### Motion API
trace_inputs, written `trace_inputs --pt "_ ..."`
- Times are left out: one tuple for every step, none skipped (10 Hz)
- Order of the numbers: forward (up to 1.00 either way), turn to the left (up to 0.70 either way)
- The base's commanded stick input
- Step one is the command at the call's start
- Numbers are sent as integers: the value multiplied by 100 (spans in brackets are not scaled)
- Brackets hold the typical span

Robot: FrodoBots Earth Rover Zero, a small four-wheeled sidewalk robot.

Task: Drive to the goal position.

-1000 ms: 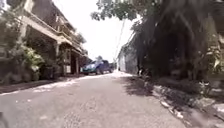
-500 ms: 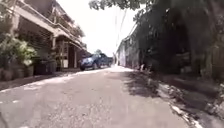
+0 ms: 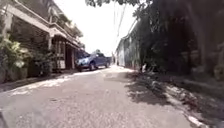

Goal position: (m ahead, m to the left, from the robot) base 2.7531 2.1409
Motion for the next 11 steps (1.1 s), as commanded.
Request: trace_inputs --pt "70 1" --pt "70 1" --pt "70 1" --pt "70 1" --pt "70 1" --pt "70 1" --pt "70 1" --pt "70 1" --pt "70 1" --pt "70 1" --pt "70 3"
